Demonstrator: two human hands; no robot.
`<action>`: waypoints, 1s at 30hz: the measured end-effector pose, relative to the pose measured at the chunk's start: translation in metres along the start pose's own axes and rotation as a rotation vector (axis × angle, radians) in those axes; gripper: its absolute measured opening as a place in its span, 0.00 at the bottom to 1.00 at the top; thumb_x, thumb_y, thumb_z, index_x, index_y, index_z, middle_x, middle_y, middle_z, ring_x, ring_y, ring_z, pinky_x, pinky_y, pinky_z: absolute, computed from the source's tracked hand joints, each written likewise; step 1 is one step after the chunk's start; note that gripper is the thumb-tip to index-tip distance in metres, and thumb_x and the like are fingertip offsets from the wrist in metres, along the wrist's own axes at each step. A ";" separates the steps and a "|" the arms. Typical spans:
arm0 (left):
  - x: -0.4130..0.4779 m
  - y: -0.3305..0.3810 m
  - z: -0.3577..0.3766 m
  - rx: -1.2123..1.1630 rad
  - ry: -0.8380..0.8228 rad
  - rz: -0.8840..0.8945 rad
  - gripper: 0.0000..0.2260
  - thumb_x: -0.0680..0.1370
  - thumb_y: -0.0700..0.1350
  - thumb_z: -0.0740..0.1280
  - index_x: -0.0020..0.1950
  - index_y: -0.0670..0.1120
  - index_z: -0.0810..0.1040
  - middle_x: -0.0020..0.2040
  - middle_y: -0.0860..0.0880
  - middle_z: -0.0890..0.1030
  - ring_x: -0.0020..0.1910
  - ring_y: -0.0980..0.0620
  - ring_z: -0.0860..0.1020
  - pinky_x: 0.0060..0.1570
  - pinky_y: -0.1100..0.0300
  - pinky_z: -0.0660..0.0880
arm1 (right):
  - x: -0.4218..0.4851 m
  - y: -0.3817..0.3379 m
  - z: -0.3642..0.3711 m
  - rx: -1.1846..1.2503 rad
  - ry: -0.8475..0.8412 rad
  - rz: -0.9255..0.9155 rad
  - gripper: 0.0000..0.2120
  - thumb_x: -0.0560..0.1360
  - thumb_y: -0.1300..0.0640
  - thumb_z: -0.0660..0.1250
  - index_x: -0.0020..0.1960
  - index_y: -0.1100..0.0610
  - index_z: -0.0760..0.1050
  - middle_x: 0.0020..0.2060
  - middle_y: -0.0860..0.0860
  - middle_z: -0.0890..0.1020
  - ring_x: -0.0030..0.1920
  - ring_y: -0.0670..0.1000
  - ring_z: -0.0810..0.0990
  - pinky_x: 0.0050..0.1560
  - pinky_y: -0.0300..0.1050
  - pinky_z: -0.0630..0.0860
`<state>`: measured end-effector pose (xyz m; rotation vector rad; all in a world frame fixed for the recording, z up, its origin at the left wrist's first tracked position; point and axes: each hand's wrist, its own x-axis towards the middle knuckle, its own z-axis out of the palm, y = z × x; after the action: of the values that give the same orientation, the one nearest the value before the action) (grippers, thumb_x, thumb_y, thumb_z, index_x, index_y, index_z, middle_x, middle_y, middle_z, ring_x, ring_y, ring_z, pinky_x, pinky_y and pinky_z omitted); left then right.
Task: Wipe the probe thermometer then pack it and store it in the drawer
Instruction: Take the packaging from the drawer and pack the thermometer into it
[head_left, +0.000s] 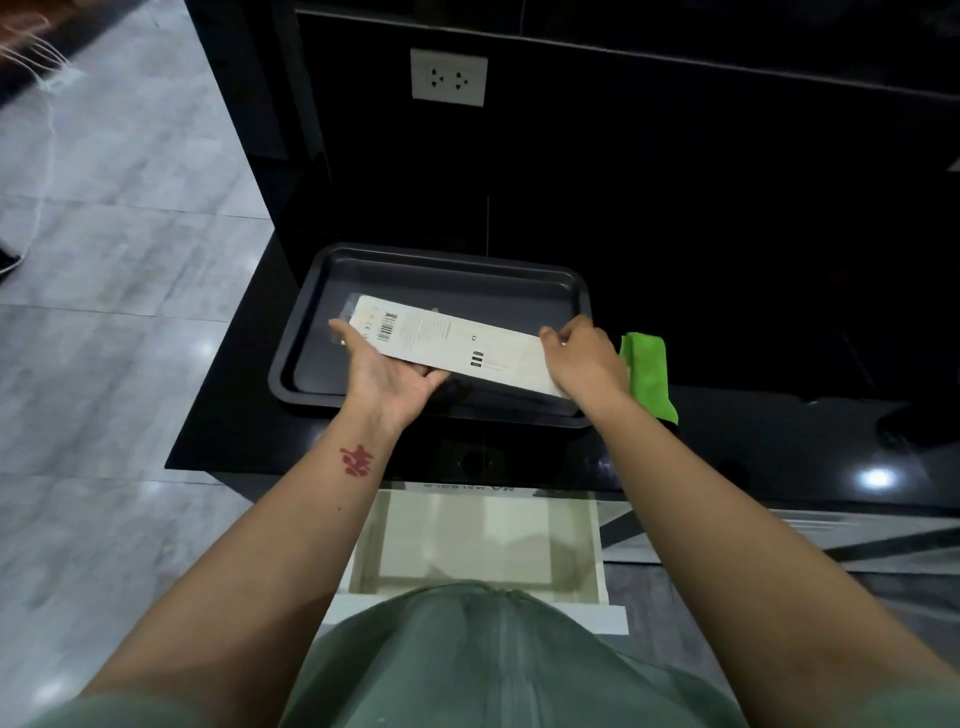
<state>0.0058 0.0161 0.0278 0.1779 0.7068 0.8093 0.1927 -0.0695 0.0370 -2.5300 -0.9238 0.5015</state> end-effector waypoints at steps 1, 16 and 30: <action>-0.001 -0.001 0.002 0.015 0.010 -0.005 0.32 0.75 0.71 0.51 0.66 0.49 0.71 0.60 0.41 0.81 0.60 0.39 0.79 0.58 0.36 0.74 | 0.000 -0.001 0.000 -0.021 -0.015 -0.001 0.23 0.80 0.41 0.55 0.64 0.58 0.70 0.62 0.58 0.76 0.59 0.62 0.77 0.48 0.49 0.68; 0.005 -0.006 0.005 0.204 0.183 0.086 0.14 0.82 0.40 0.60 0.68 0.42 0.71 0.59 0.41 0.81 0.55 0.43 0.81 0.40 0.45 0.82 | -0.006 -0.005 -0.009 -0.257 -0.289 -0.226 0.27 0.74 0.29 0.56 0.62 0.46 0.72 0.61 0.46 0.78 0.63 0.54 0.74 0.65 0.58 0.60; 0.003 -0.005 0.003 0.107 0.236 0.079 0.14 0.82 0.50 0.61 0.63 0.44 0.74 0.56 0.42 0.82 0.51 0.44 0.83 0.39 0.46 0.82 | -0.007 -0.007 -0.019 -0.073 -0.349 -0.395 0.10 0.72 0.47 0.70 0.49 0.48 0.72 0.47 0.46 0.80 0.46 0.50 0.78 0.47 0.47 0.76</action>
<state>0.0124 0.0153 0.0264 0.2096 0.9718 0.8766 0.1924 -0.0739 0.0576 -2.2704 -1.5509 0.8053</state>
